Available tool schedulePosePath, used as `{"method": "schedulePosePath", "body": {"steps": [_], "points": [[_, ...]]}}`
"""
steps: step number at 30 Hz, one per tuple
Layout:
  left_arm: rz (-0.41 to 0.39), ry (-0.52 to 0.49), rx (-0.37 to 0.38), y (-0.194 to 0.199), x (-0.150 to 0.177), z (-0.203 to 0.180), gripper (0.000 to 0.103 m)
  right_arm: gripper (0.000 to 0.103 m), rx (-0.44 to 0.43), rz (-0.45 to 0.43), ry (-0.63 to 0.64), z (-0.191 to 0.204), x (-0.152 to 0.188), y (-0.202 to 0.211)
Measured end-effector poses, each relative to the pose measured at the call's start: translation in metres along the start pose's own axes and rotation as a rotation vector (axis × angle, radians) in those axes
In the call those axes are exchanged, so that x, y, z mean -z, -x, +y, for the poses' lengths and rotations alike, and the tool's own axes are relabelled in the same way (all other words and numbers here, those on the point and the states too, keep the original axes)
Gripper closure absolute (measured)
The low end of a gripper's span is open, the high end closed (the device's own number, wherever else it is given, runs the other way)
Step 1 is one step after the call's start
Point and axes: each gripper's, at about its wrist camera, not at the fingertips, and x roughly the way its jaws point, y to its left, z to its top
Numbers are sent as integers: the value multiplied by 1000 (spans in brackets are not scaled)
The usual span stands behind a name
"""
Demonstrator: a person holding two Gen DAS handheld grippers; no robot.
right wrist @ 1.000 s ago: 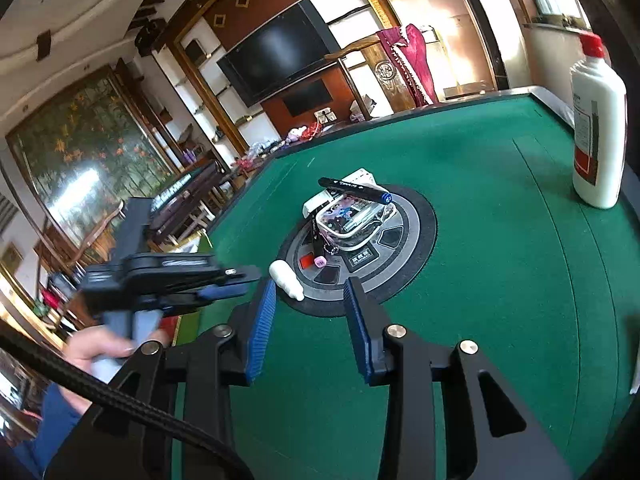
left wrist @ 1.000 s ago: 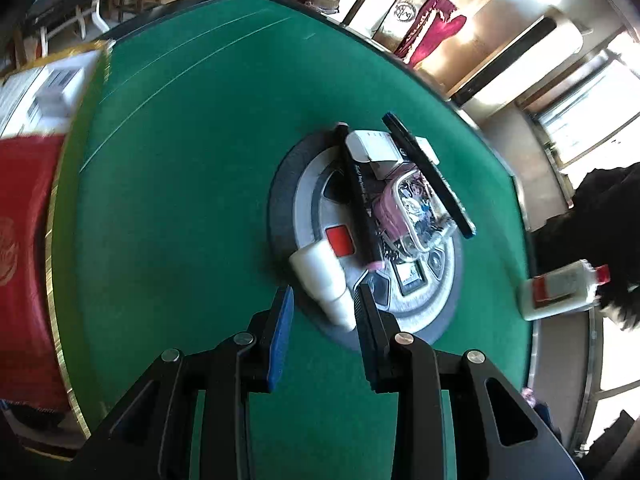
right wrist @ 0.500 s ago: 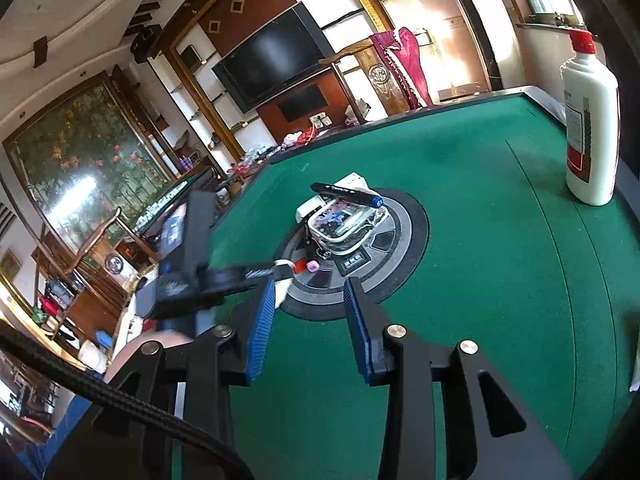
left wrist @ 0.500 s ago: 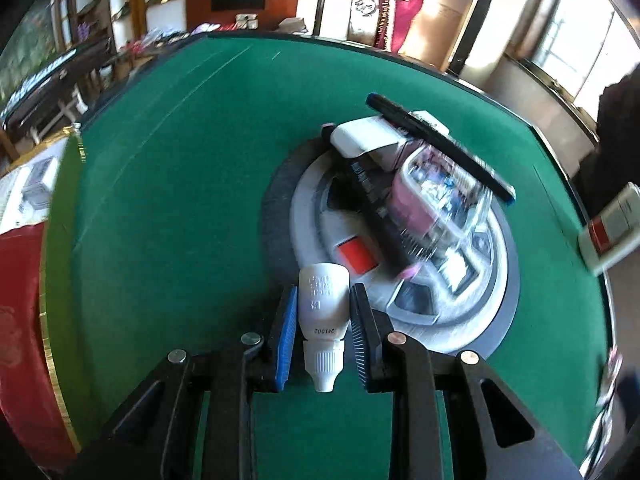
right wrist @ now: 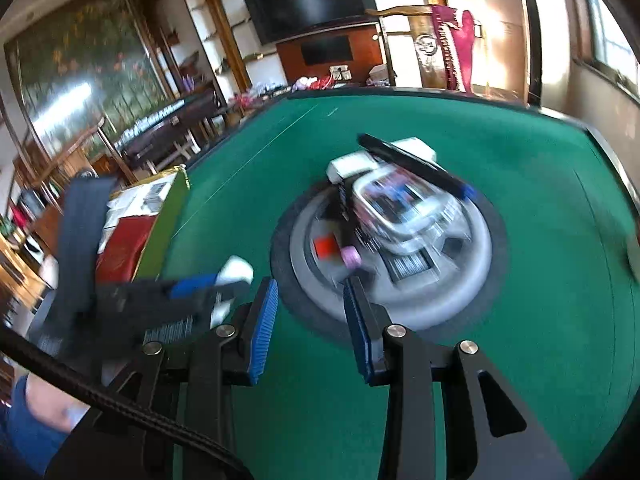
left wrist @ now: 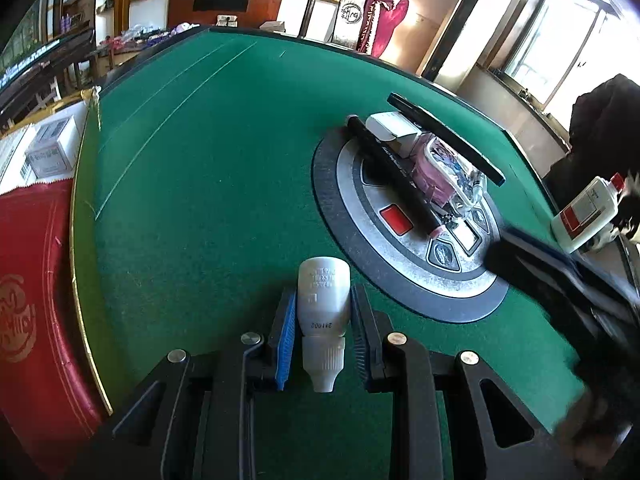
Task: Organize objects
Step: 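Grasp the small white bottle with the left tool while the right tool grasps a pink-capped black marker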
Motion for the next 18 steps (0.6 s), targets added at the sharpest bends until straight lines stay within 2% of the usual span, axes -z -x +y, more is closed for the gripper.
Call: {"method": "schedulePosePath", "body": {"steps": [3,6,7,8,9,11,16,18], "points": [[8,47,31,0,-5,4,81,70,64,51,39,11,-26,-36],[5,47,21,0,-7,5,81,72,135,91,84,14,-41,-61],[3,42,15,0,-7,4,81,71,213,113,100,13,-46,-71],[2,39,10,-1,-7,3,81,71,244,116,99,10,-50,-74],[2,38,7,-1,-7,3,81,71,228,126,86,6,-53,-78],[3,39,8,-2,-8,2,81,72,260,148,77,-3,-57,-85],[-1,29,-3,0,-6,2,81,72,271,180,98,-8,-70,-98],[-3,25,-7,3,-2,2,81,74,283,230,115,-6,-70,-106]]}}
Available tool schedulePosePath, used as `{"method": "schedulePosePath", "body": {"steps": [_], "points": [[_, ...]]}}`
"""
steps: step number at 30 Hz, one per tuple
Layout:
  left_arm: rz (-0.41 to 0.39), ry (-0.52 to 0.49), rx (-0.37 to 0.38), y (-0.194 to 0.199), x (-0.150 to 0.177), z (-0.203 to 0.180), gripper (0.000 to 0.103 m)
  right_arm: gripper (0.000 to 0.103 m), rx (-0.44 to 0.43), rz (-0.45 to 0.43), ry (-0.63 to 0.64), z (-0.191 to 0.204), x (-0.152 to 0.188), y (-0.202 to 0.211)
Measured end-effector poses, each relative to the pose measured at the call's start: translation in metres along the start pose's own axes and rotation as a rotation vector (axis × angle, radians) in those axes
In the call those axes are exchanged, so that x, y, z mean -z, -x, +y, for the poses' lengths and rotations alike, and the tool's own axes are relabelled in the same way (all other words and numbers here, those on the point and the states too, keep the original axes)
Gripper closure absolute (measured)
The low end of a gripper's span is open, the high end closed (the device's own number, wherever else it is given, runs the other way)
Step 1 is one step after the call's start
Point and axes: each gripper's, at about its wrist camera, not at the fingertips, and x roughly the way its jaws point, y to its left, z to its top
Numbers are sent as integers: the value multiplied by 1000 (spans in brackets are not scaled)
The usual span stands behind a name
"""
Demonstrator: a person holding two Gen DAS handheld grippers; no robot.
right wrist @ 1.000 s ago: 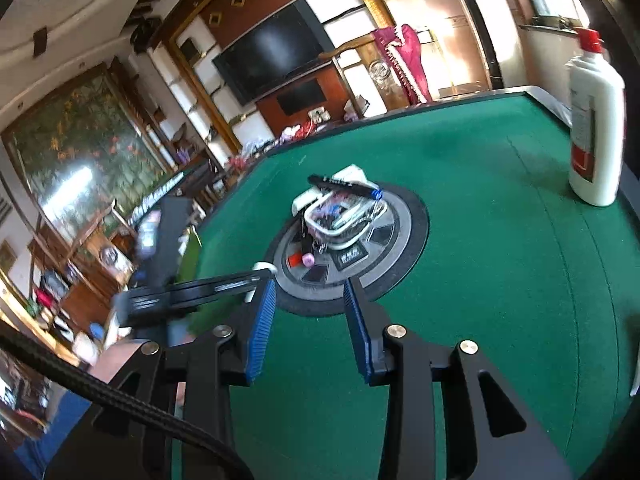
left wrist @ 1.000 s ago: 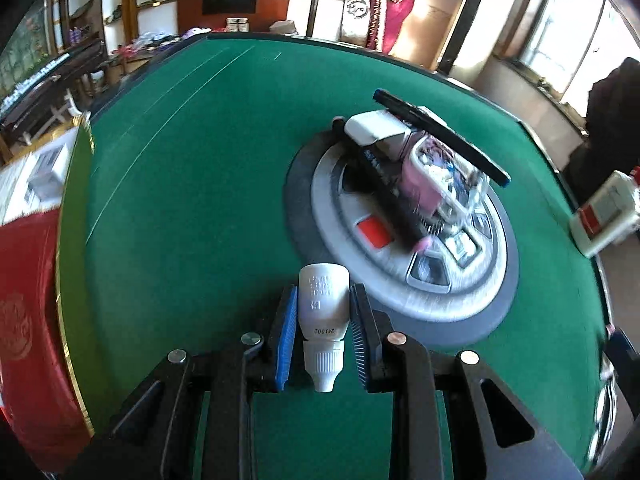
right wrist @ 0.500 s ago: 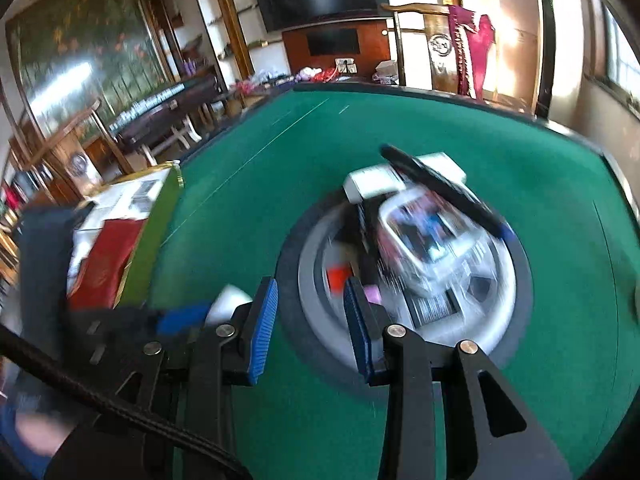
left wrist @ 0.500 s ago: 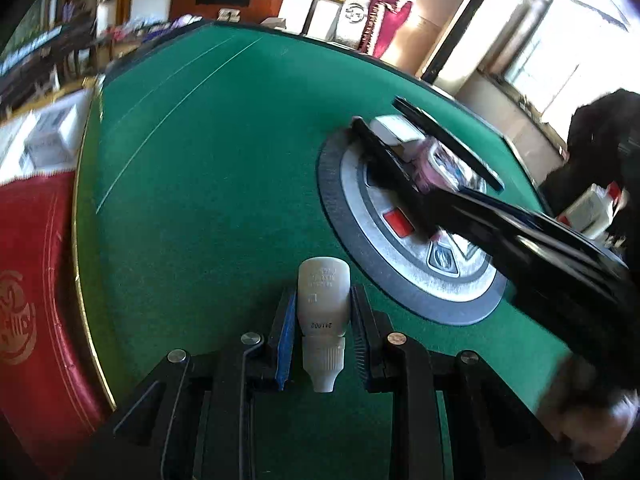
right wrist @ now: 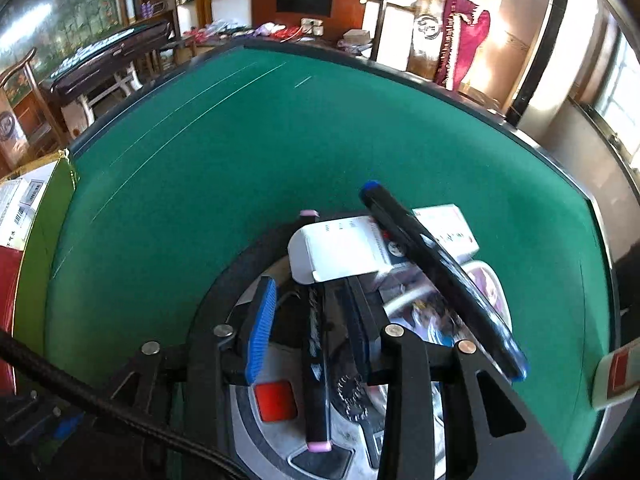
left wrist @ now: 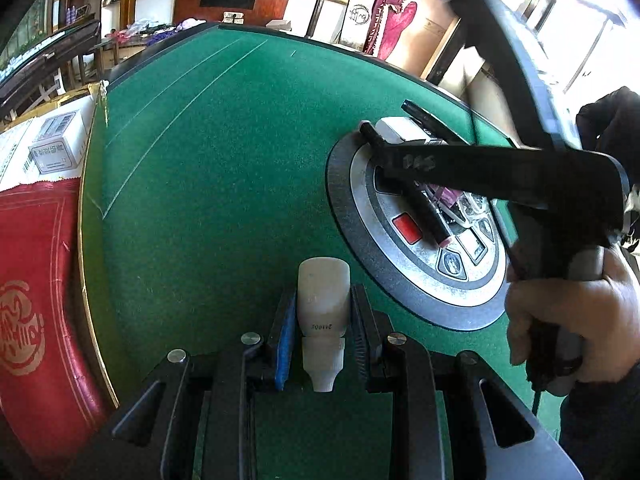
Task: Organize objects
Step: 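Grasp the small white bottle with the left tool while the right tool grasps a pink-capped black marker, then lift the small white bottle and marker off the table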
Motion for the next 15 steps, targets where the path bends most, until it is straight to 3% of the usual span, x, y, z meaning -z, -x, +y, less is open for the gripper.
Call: {"method": "schedulePosePath", "body": {"steps": [5,8,10,15], "points": [[0,1,2,-1,0,-1,81,90,2,43,-37,-7,7,-3],[-1,-2,1,1,1,-1,81,90,-52,34,-49,-14,22,7],[-2,-6,-2,2,2,-2,81,90,-136,28,-88,-23,43,19],[-7,-23,-19,6,9,-6,81,90,-191,-12,-86,-22,115,60]]}}
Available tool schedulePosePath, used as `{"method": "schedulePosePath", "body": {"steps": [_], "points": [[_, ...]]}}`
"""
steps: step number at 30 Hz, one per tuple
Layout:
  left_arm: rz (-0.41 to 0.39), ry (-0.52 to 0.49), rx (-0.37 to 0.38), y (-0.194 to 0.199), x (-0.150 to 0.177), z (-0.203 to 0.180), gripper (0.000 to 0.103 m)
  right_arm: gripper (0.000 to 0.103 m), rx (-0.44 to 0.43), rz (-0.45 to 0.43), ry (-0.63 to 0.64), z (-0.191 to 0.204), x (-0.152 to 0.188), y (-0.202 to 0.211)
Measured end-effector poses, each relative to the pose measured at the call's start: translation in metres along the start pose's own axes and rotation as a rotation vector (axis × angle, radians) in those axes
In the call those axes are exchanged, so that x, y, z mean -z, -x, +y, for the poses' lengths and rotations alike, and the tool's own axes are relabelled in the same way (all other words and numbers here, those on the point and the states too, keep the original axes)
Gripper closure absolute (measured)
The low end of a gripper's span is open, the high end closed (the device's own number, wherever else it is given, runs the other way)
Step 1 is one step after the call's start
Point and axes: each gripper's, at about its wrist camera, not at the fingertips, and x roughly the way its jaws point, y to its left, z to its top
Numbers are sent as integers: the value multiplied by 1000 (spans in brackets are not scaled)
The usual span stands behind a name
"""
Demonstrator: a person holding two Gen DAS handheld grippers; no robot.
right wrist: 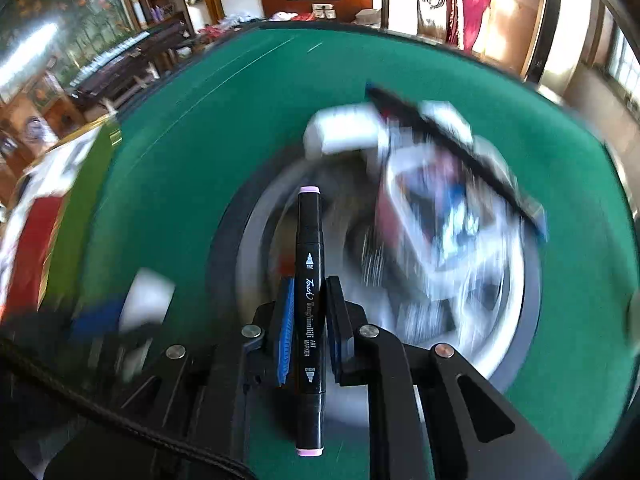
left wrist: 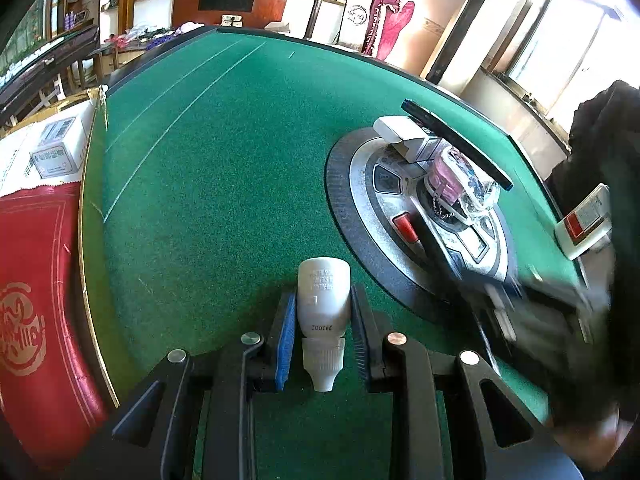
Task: Organize objects
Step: 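Lift the small white bottle and marker off the table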
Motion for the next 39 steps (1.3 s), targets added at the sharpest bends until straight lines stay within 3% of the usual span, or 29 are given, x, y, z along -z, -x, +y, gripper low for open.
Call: {"method": "schedulePosePath", "body": {"steps": [4,10,13,15,17,22,26,29,31,32,33,36,39], "points": [[-5,-19,-20,-4,-1,-2,81,90,-10,-39,-13,-1,55,30],[-16,-43,-45,-6,-3,-6,81,88,52,-97,13,4,73,35],[-23,-57,-60,-7,-2,-9,81,64,43,-98,45,13,70,36],[-26,-62,-66,-7,-1,-10,81,37,56,-76,77,30,64,30],[-30,-73,-76,-8,-1,-12,81,22,66,-54,90,42,60,21],[-30,-68,-70,-8,-1,-11,81,22,-4,-27,-39,21,58,28],[-30,-72,-76,-9,-2,-11,81,22,-91,-24,-69,13,59,33],[-30,-75,-77,-9,-2,-12,81,24,-69,-32,-63,16,60,32],[-31,-79,-82,-9,-2,-13,81,35,-61,-51,-50,18,61,31],[-32,-86,-87,-9,-1,-14,81,54,-41,-61,-46,18,61,31],[-34,-95,-94,-9,-1,-15,81,81,-27,-64,-41,18,62,31],[-37,-123,-112,-9,1,-20,81,90,-21,-61,-50,12,62,29],[-21,-119,-39,-8,3,-22,82,90,-34,-67,-71,10,62,30]]}}
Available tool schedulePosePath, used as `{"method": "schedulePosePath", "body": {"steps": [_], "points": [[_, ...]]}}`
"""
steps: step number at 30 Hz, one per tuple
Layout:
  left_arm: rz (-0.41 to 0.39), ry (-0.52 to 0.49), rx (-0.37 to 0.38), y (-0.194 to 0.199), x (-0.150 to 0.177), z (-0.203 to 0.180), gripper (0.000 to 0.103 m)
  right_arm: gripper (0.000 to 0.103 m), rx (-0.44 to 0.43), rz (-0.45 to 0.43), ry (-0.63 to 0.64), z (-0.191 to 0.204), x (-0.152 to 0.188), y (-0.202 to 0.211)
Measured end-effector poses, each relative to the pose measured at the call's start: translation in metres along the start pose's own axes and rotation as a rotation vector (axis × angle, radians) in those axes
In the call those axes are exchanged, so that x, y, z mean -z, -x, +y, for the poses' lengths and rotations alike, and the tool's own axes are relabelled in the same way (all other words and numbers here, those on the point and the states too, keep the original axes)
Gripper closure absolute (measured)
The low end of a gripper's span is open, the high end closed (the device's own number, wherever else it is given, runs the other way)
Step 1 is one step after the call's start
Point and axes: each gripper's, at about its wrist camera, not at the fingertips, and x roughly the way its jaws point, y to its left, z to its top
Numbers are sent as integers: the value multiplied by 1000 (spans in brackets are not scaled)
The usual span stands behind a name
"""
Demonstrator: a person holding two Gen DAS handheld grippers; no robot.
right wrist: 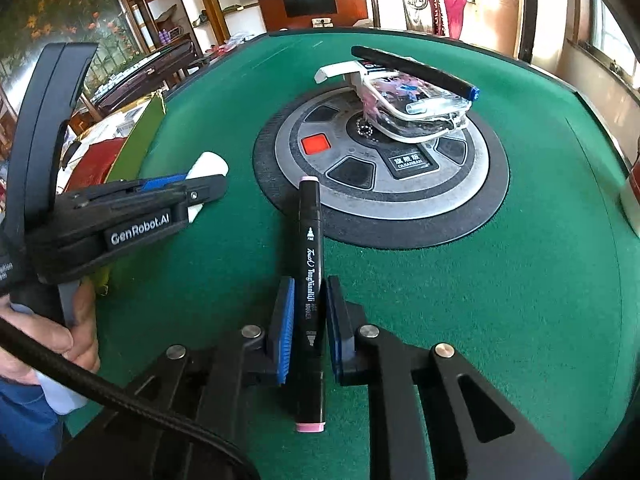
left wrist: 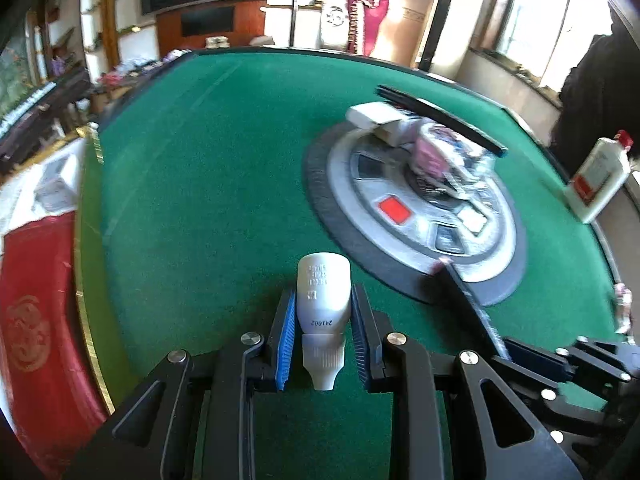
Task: Organize objects
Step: 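Lift the small white bottle and marker off the table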
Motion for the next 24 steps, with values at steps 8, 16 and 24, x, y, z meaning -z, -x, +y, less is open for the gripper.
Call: {"method": "schedulePosePath", "body": {"steps": [8,16,24], "points": [[-4,19,99,8,-1,-5,82,90,-53,-65,-88,-14,-8,15],[-36,20,116,21,-2,-9,82,90,-64,-76,-88,-8,-8,19],[-43,17,132,25,-2,-13,82,90,-61,-99,-106,-12,-8,25]]}}
